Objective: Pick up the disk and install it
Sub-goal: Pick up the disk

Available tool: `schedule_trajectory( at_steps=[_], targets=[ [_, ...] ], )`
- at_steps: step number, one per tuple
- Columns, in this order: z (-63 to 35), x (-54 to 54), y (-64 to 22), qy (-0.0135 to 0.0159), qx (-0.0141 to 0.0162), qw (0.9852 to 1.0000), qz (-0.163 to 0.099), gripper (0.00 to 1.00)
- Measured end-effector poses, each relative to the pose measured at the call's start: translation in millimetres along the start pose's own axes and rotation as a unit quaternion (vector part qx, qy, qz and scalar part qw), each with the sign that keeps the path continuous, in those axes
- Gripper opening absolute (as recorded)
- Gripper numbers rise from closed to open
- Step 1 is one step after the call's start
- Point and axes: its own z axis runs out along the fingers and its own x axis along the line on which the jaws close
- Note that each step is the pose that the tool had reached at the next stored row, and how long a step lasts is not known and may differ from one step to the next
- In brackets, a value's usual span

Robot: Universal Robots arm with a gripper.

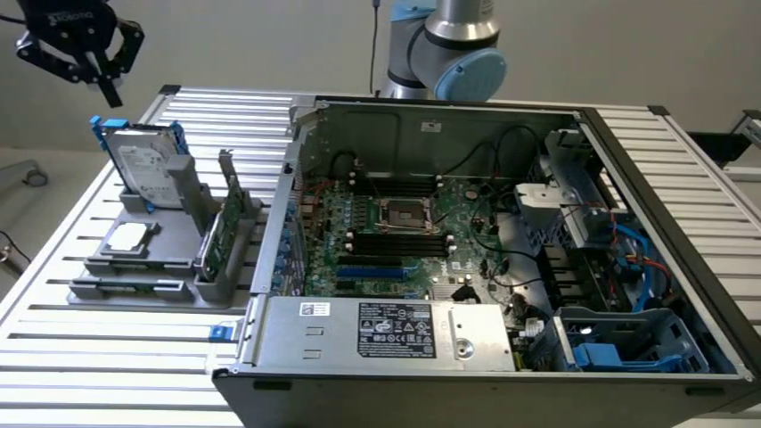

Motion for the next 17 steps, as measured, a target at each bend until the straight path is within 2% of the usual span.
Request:
schedule_trajectory(
  at_steps=[4,9,13,17],
  targets=[
    [0.9,0.0,-0.1,0.002,-0.0002,0.9993,-0.036,0.11],
    [1.7,0.1,-0.1,0.0044,-0.0005,0.9967,-0.082,0.11],
    [1.7,0.0,0.0,0.007,0.0003,0.9931,-0.117,0.11],
    [1.7,0.2,0.1,0.0121,0.0038,0.988,-0.154,0.11]
  ],
)
